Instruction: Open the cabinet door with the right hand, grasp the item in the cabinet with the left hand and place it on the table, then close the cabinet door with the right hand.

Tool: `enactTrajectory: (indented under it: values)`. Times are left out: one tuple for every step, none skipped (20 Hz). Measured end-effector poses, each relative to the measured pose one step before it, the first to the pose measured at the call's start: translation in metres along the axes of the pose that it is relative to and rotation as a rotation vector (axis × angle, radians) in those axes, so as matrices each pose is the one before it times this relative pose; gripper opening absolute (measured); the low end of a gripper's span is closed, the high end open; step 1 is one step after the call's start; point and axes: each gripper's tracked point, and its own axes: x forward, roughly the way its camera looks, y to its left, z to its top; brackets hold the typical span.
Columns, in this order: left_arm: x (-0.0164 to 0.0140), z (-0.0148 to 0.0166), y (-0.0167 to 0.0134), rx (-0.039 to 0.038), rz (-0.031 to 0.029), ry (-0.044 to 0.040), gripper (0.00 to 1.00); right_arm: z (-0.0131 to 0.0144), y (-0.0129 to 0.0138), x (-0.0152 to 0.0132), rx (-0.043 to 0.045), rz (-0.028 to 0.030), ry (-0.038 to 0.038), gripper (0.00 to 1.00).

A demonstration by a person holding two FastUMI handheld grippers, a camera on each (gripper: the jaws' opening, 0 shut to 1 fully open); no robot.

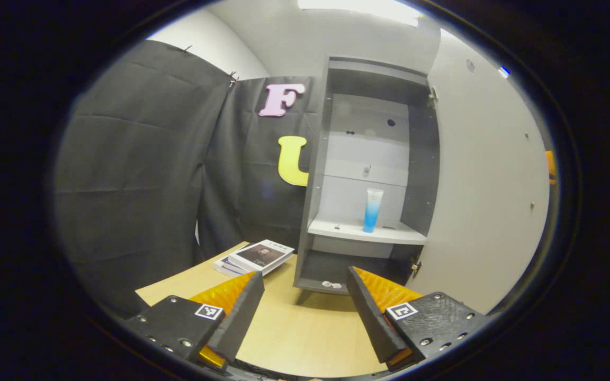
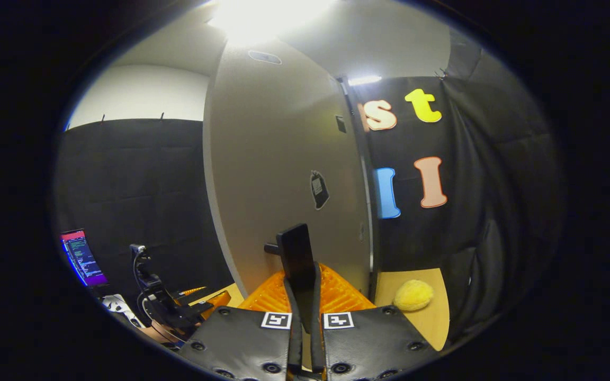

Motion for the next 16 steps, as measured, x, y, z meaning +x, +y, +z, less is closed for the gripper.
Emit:
enactTrajectory:
  values:
    - [-0.00006,-0.00045,-0.00544,0.00984,-0.00994,0.00177,0.96,0.00188,-0.00669,-0.00084,-0.00614,-0.03101,-0.00663,0.05]
    - [-0.00147,-0.00054,-0.0062,0.00819,-0.01014,0.00113,0.96,0.00062,-0.00971,-0.00036,-0.01186,-0.03444,-0.00089,0.04]
    - [-0.00031,-0.00135,-0.00562,0.00559,-0.01151,0.00298,0.96,0.00266,-0.00951,-0.00106,-0.00696,-0.03525,-0.00698,0.04]
    - [0.00092,-0.00012,-0.00462,0.00168,-0.01406,0.00251,0.96,0.00017,-0.00429,-0.0005,0.00193,-0.02531,-0.00265,0.08]
    - [0.00215,-0.0011,-0.00276,0.00185,-0.01511,0.00427,0.96,-0.00156,0.00573,0.0002,0.01755,0.00864,0.00101,0.07]
    - [0.00258,-0.00009,-0.00263,0.00481,-0.01374,0.00612,0.96,-0.00137,0.0079,0.00002,0.01442,0.0099,0.00103,0.07]
    - [0.00318,0.00119,-0.00287,0.008,-0.01361,0.00481,0.96,0.00127,-0.00001,0.00116,-0.00695,-0.00754,-0.00836,0.07]
    - [0.00225,0.00061,-0.00358,0.00588,-0.01396,0.0015,0.96,0.00249,-0.00201,-0.00001,-0.01391,-0.01789,-0.00623,0.04]
    - [0.00147,0.00234,-0.00276,0.00289,-0.01829,-0.00077,0.96,0.00011,-0.00808,-0.00243,-0.01207,-0.02376,-0.00086,0.07]
    - [-0.0009,0.00071,-0.0016,0.0019,-0.01573,-0.00235,0.96,0.00081,-0.00921,-0.00147,-0.00615,-0.02528,-0.00403,0.07]
    - [0.00202,-0.00017,-0.00057,0.00264,-0.015,0.0012,0.96,0.00023,-0.00351,0.00261,0.00983,-0.02283,0.00068,0.04]
    - [-0.00085,-0.00163,-0.00085,0.00373,-0.01698,0.00147,0.96,-0.0001,0.00038,-0.00139,0.02632,-0.01872,0.00429,0.07]
    - [0.00201,0.00083,-0.00093,0.00255,-0.01837,0.00705,0.96,-0.00348,0.00388,-0.00274,0.02877,-0.01125,0.00655,0.07]
    - [0.00197,-0.00061,-0.00144,0.00042,-0.02113,0.00905,0.96,-0.00266,0.00554,-0.00274,0.0254,-0.00567,0.00512,0.07]
    - [0.00224,0.00265,-0.00037,-0.00108,-0.02162,0.00042,0.96,-0.00124,0.00186,-0.00146,0.01311,-0.02107,-0.00133,0.07]
    - [0.00442,0.00308,0.00244,0.00003,-0.02056,0.00264,0.96,0.00108,-0.00382,-0.00055,0.00121,-0.03237,-0.00279,0.07]
